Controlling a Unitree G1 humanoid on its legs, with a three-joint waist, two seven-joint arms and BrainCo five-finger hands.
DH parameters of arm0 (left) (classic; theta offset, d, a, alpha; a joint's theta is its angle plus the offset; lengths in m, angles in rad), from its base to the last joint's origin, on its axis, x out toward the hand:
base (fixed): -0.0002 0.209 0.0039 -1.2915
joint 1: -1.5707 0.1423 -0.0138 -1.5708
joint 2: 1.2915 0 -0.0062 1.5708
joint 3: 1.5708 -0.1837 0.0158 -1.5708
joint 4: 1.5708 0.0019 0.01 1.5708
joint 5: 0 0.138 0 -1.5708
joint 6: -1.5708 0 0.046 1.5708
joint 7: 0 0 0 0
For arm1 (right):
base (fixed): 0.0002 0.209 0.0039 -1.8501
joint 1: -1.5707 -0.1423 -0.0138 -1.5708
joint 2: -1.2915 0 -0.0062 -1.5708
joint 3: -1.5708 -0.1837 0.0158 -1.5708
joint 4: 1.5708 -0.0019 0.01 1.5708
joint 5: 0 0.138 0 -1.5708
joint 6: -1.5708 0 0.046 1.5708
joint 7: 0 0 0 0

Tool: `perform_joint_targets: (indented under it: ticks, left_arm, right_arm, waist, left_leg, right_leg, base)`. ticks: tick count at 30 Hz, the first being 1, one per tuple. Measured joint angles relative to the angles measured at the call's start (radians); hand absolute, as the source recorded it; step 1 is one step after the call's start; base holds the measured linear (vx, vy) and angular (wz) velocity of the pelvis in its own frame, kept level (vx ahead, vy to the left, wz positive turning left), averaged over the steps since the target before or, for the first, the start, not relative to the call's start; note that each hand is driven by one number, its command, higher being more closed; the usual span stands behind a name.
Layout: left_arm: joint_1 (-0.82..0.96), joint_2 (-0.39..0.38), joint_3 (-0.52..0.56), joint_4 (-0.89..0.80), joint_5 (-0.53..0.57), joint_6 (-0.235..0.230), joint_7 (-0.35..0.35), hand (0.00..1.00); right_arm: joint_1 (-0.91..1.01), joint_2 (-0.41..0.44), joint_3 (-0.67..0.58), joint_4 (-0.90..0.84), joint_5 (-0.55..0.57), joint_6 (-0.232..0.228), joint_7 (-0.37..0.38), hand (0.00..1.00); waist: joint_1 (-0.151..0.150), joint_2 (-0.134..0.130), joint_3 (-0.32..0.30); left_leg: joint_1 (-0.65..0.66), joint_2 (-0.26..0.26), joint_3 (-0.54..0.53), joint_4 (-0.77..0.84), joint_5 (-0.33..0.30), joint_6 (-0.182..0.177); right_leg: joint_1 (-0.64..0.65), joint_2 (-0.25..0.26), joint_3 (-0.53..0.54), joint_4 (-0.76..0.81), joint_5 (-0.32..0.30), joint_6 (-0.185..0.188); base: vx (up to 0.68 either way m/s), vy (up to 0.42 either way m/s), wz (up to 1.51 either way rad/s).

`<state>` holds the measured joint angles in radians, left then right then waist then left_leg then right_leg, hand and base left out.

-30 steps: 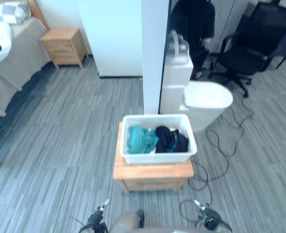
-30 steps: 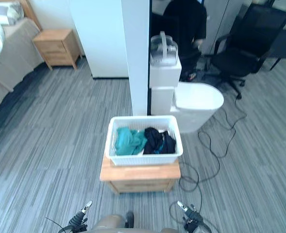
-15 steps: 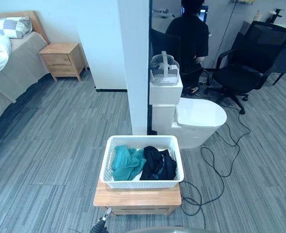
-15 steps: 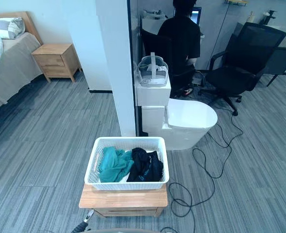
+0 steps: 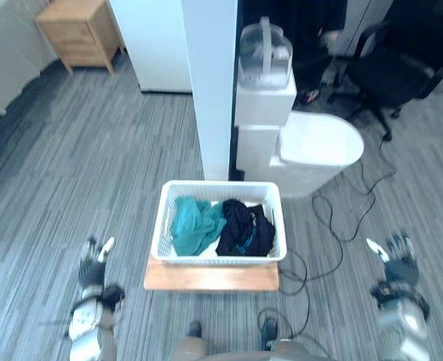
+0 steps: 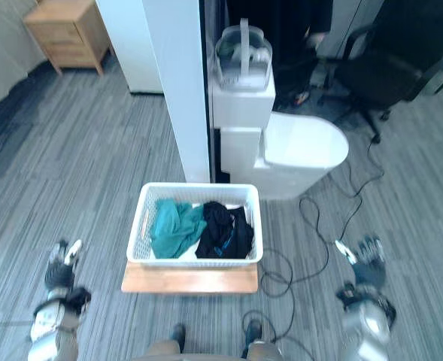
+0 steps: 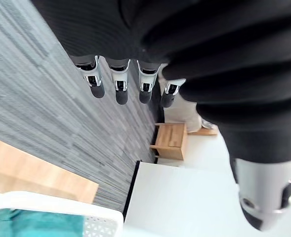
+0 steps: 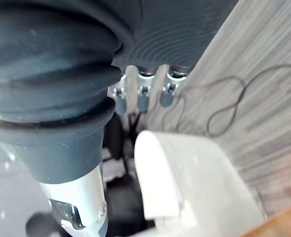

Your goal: Pick up the laundry basket with both hands and put the clothes into the washing machine.

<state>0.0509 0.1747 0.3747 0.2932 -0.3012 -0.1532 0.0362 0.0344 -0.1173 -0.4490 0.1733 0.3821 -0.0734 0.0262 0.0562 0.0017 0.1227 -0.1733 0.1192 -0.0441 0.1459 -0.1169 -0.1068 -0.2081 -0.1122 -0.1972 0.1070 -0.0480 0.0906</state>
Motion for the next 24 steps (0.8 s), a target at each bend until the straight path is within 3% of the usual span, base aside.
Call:
perform_joint_targets:
  ticks: [2, 5, 6, 9, 14, 24]
  left_arm:
    - [-0.100, 0.023, -0.068, -0.001, 0.020, -0.004, 0.040, 0.00]
    - [-0.227, 0.059, -0.184, 0.011, 0.056, -0.004, 0.081, 0.00]
    - [-0.289, 0.063, -0.218, 0.041, 0.063, -0.002, 0.092, 0.00]
    - [-0.449, 0.079, -0.288, 0.146, 0.099, 0.010, 0.116, 0.00]
    - [-0.628, 0.128, -0.337, 0.322, 0.147, 0.042, 0.121, 0.00]
    - [-0.800, 0.152, -0.373, 0.497, 0.237, 0.046, 0.162, 0.00]
  right_arm:
    - [-0.095, -0.042, 0.077, 0.019, 0.000, 0.005, -0.003, 0.00]
    - [-0.258, -0.090, 0.206, 0.125, 0.000, 0.011, -0.007, 0.00]
    - [-0.336, -0.107, 0.256, 0.189, 0.000, 0.012, -0.008, 0.00]
    - [-0.507, -0.137, 0.346, 0.337, 0.003, 0.020, -0.007, 0.00]
    - [-0.697, -0.170, 0.422, 0.493, 0.008, 0.065, -0.001, 0.00]
    - [-0.806, -0.165, 0.442, 0.682, -0.001, 0.084, -0.004, 0.00]
  waist:
    - [0.018, 0.009, 0.038]
    - [0.020, 0.013, 0.081]
    - [0.022, 0.019, 0.107]
    - [0.033, 0.021, 0.174]
    - [0.038, 0.020, 0.265]
    - [0.041, 0.018, 0.286]
  left_leg:
    - [-0.039, 0.000, 0.005, 0.016, 0.001, -0.001]
    - [-0.075, 0.003, 0.004, 0.031, 0.007, -0.009]
    - [-0.077, 0.004, 0.004, 0.031, 0.013, -0.016]
    - [-0.084, 0.008, 0.012, 0.032, 0.022, -0.015]
    - [-0.110, 0.004, 0.020, 0.057, 0.033, -0.019]
    - [-0.152, 0.003, 0.019, 0.068, 0.033, -0.019]
  right_leg:
    - [-0.034, 0.002, 0.007, 0.001, 0.011, -0.012]
    - [-0.072, 0.006, 0.011, 0.013, 0.026, -0.018]
    - [-0.079, 0.011, 0.012, 0.012, 0.067, -0.014]
    - [-0.098, 0.018, 0.030, 0.015, 0.115, -0.009]
    - [-0.113, 0.014, 0.037, 0.013, 0.131, -0.020]
    - [-0.147, 0.014, 0.037, 0.011, 0.142, -0.026]
  base:
    - [-0.10, -0.018, -0.12]
    - [-0.06, -0.025, -0.07]
    - [-0.04, -0.002, -0.10]
    - [-0.03, 0.014, -0.12]
    - [-0.01, 0.010, -0.06]
    - [0.00, 0.000, 0.00]
